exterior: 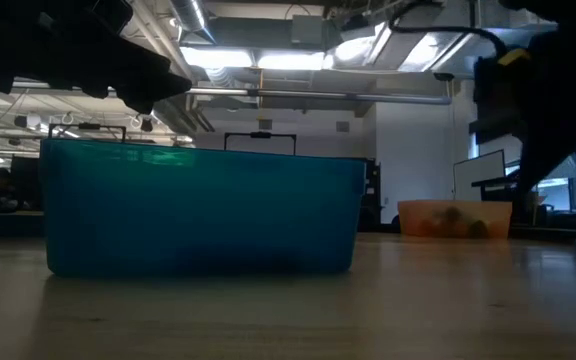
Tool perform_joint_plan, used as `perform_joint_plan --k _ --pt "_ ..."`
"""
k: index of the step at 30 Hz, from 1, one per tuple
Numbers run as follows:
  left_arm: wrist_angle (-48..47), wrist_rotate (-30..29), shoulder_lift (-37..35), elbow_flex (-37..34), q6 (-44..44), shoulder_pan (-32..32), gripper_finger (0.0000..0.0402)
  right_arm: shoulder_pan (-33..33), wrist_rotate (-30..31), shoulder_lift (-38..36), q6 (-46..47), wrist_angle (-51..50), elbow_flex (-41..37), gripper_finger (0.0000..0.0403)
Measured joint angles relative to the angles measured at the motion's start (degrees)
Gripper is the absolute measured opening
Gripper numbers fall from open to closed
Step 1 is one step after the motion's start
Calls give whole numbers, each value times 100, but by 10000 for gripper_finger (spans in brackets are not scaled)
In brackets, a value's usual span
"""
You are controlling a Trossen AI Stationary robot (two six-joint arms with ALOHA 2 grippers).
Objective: Sort blocks by size
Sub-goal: Put the blue rectangular block into the blue bin
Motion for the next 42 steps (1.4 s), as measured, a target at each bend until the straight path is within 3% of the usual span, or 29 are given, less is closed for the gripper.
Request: perform_joint_plan --k 8,14,20,25,29,31,38,42 --pt "-2 0 0 0 13 0 212 -25 436 0 -353 175 36 26" --pt "-4 0 -2 0 4 0 212 -25 253 0 -820 -98 36 38" --pt "-6 0 0 0 4 0 212 -20 -304 0 -988 -953 36 137" --pt "-23 0 -2 0 28 0 212 -18 -691 0 -1734 -1293 34 227" --pt "-39 0 -1 0 34 0 212 -18 -773 2 -2612 -1219 -17 268" --pt "-42 0 0 0 37 0 212 -18 -874 2 -2979 -1151 -120 275" --pt "-63 0 0 0 46 0 212 -18 -1133 145 -2890 -814 -408 265" --pt "-61 0 0 0 56 0 212 -22 -923 524 -2748 -772 -440 253"
